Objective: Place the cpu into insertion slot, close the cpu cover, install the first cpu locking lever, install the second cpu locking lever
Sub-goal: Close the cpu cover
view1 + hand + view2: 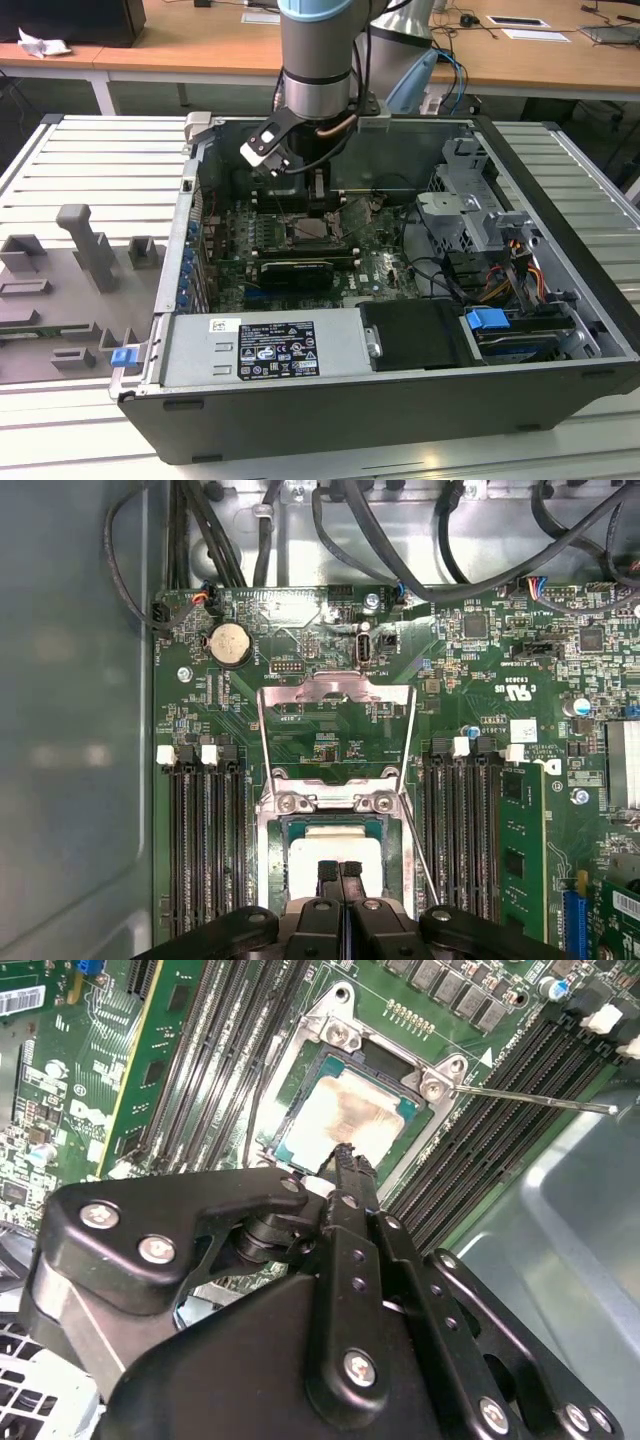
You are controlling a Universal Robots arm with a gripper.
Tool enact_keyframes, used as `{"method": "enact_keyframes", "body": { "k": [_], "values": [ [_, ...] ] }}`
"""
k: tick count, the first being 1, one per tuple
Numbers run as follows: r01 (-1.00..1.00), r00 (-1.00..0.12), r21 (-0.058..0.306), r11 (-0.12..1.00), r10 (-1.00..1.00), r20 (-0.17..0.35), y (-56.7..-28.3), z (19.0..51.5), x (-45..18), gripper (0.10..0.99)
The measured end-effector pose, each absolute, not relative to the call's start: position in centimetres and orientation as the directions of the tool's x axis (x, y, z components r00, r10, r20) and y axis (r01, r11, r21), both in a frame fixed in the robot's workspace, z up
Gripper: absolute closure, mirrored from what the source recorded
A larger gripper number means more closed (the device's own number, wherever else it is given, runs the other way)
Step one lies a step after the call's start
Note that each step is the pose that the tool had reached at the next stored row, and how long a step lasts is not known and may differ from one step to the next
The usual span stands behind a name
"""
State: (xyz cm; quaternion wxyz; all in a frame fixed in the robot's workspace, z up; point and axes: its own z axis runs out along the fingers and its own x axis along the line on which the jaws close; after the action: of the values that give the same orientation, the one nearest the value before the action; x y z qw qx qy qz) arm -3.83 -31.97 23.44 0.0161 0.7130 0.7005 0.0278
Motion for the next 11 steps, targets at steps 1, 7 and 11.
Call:
{"method": "enact_keyframes", "body": {
  "k": [1,7,11],
  "values": [
    [0.998,0.017,0.062,-0.018,1.0,0.017,-32.0,23.6,-3.8,0.98],
    [0.998,0.017,0.062,-0.018,1.0,0.014,-31.9,24.8,-3.8,0.98],
    [0.998,0.017,0.062,-0.018,1.0,0.011,-31.9,25.1,-3.8,0.98]
  ]
}}
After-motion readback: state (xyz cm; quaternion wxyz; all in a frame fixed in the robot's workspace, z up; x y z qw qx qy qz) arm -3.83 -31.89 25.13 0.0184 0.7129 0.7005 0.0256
